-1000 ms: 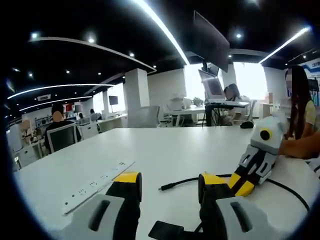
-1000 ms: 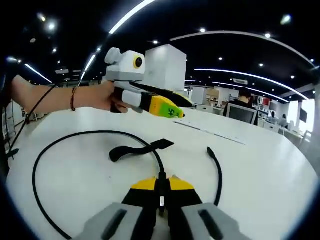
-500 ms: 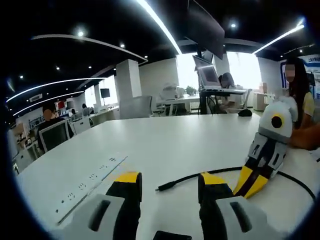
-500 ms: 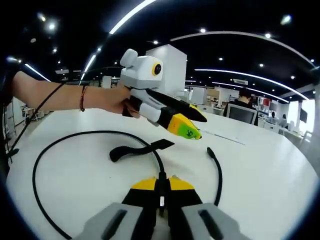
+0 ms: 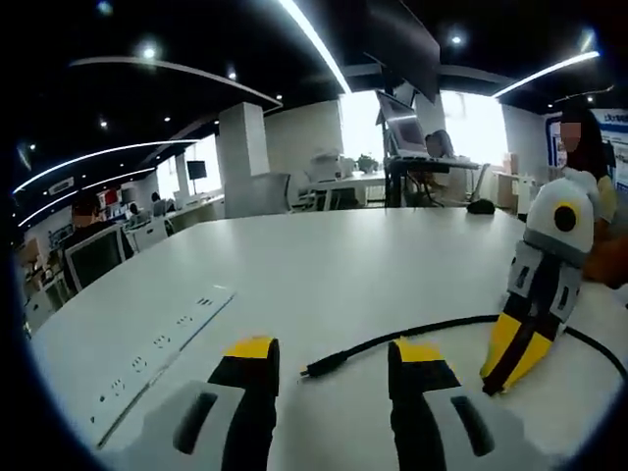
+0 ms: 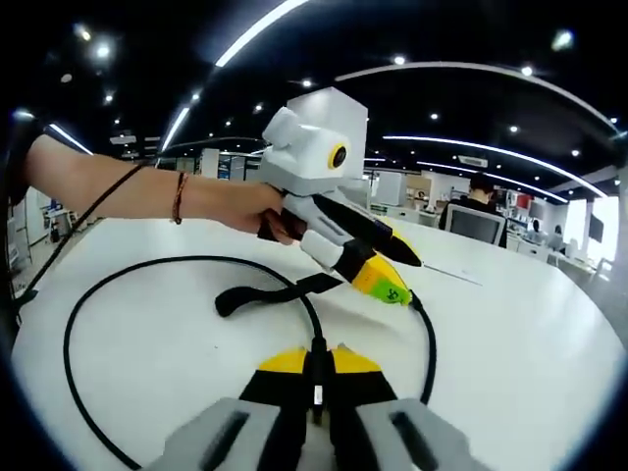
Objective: Find the charging cable on the desk, coil it up and secure with Velcro.
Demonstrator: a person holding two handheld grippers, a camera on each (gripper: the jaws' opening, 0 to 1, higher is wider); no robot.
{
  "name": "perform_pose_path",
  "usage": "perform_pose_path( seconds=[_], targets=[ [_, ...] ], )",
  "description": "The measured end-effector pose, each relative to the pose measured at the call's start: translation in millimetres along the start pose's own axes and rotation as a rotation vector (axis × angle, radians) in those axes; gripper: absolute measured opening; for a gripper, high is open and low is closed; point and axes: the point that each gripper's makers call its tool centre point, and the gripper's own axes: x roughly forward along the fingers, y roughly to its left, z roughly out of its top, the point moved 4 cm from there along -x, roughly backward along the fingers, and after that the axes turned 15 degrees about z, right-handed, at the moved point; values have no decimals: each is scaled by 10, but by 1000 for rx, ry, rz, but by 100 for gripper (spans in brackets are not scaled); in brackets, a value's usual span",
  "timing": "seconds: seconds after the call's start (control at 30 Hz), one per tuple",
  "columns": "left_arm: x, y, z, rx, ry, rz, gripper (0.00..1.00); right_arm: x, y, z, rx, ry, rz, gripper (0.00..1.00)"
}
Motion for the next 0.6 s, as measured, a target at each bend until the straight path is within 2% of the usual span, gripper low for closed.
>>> perform_pose_path(
  seconds=[0.2,0.33,0.6],
  targets=[
    [47,14,0,14,6,-10,45,-2,4,3,-1,0,1,8],
    [89,-8,-56,17,29,-30,41,-3,7,2,-2,1,1,8],
    [131,10,-82,-3,35,-41,41,-5,31,-5,-3,1,1,8]
  ],
)
